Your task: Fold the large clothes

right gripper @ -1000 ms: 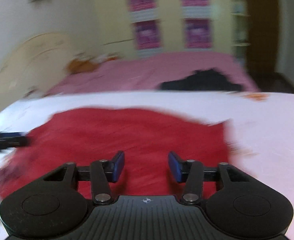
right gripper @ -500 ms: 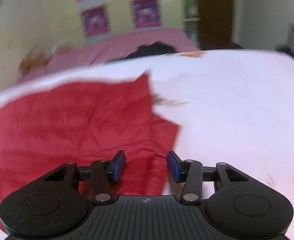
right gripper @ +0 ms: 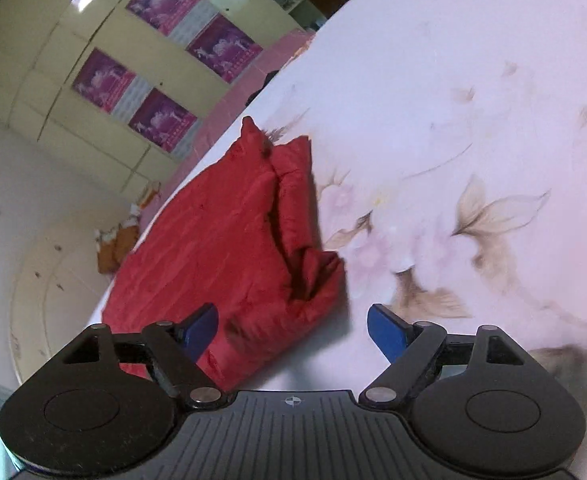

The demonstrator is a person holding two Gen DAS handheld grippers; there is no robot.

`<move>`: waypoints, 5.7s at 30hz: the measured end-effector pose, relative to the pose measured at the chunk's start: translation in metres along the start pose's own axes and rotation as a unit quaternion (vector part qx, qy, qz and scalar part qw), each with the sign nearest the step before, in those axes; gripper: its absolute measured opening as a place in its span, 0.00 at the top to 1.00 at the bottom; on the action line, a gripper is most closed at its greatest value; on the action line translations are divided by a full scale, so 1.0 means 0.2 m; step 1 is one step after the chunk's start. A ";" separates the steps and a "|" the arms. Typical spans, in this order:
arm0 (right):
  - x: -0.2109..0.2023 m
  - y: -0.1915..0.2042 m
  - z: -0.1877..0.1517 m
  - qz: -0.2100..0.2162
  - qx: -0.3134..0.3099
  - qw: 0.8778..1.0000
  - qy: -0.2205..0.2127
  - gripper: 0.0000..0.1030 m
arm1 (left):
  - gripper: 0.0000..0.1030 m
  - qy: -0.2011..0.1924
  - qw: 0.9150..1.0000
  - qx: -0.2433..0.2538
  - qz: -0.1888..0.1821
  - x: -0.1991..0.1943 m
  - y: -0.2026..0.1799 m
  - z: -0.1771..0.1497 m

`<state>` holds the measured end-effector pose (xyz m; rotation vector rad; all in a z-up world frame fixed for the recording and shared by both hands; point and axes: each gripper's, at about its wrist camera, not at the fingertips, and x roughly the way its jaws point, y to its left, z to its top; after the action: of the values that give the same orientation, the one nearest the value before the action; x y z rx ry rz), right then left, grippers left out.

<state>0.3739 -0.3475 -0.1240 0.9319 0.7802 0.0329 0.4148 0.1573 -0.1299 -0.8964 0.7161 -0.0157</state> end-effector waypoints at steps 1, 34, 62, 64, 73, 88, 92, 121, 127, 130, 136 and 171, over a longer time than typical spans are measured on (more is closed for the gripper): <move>0.03 0.01 0.01 0.004 0.011 1.000 -0.003 0.26 | 0.35 0.001 1.000 -0.007 -0.008 0.04 0.00 0.01; -0.31 0.07 -0.25 0.006 -0.063 0.998 0.026 0.84 | 0.84 0.003 0.998 0.055 0.001 -0.26 -0.03 -0.18; -0.64 -0.20 -0.51 -0.037 -0.070 0.996 0.038 0.42 | 0.22 -0.031 0.998 0.038 0.030 -0.66 0.17 -0.61; -0.76 -0.22 -0.49 -0.064 -0.078 0.995 -0.013 0.36 | 0.17 -0.054 0.996 0.061 0.037 -0.75 0.16 -0.65; -0.90 0.01 -0.53 -0.019 -0.137 0.990 -0.024 0.96 | 0.39 -0.023 1.000 -0.007 -0.003 -0.75 0.24 -0.68; -0.30 0.31 -0.92 -0.048 -0.238 0.963 0.115 1.00 | 0.70 -0.006 0.997 0.060 0.041 -0.64 0.15 -0.67; -0.36 0.35 -0.90 -0.043 -0.233 0.965 0.109 1.00 | 0.73 -0.001 0.997 0.064 0.044 -0.65 0.14 -0.66; -0.28 0.44 -1.06 -0.019 -0.232 0.958 0.168 1.00 | 0.80 -0.017 0.987 0.159 0.012 -0.82 -0.10 -0.64; -0.21 0.41 -1.08 -0.018 -0.215 0.962 0.165 1.00 | 0.80 -0.030 0.967 0.248 -0.040 -0.89 -0.32 -0.67; -0.23 0.37 -1.08 -0.010 -0.196 0.968 0.157 1.00 | 0.80 -0.034 0.951 0.297 -0.072 -0.90 -0.47 -0.71; -0.26 0.30 -1.05 0.011 -0.164 0.973 0.165 1.00 | 0.80 -0.021 0.912 0.395 -0.108 -0.86 -0.78 -0.90; -0.44 0.01 -0.15 0.025 -0.126 0.988 0.080 0.26 | 0.51 0.112 0.956 0.253 -0.100 -0.06 -0.77 -0.84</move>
<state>0.2924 -0.3548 -0.0815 0.7143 0.8786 0.2483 0.3515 -0.0567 -0.0820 -0.4719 0.7813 -0.4696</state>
